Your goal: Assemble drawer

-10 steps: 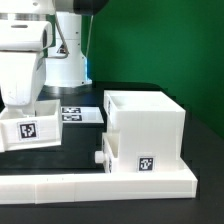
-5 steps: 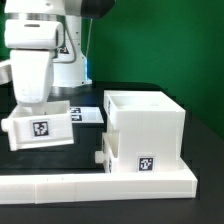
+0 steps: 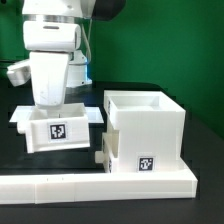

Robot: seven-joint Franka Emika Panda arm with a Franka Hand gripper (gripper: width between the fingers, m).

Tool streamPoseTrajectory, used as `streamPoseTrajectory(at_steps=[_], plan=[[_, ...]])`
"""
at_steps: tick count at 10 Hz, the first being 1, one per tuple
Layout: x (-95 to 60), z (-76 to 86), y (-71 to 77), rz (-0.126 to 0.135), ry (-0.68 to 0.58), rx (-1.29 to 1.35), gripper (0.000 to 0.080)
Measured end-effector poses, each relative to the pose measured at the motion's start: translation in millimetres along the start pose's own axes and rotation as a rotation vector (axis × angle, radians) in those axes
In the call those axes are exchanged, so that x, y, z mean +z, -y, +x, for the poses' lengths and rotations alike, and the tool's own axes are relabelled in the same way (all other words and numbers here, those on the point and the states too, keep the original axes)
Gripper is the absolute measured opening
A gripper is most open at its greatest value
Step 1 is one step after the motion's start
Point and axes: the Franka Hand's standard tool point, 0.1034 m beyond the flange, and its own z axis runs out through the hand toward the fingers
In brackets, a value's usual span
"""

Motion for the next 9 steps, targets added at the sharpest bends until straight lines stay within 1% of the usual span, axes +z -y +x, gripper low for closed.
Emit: streamPoseTrajectory(at_steps=[2, 4, 5, 6, 7, 8, 9], plan=[[0.6, -0.5, 0.5, 0.001, 0.0, 0.004, 0.0042], [1.3, 14.2, 1.4, -0.003, 0.008, 0.045, 0.0042], [1.1, 24.1, 1.1, -0.004, 0.017, 0.067, 0.0042], [1.1, 36.8, 2.2, 0.001, 0.046, 0.072, 0.0042], [2.2, 37.5, 3.1, 0.004, 0.051, 0.067, 0.0042], [2.9, 33.8, 3.4, 0.006, 0.052, 0.074, 0.0042], [3.0, 34.3, 3.1, 0.0, 0.05, 0.075, 0.0042]])
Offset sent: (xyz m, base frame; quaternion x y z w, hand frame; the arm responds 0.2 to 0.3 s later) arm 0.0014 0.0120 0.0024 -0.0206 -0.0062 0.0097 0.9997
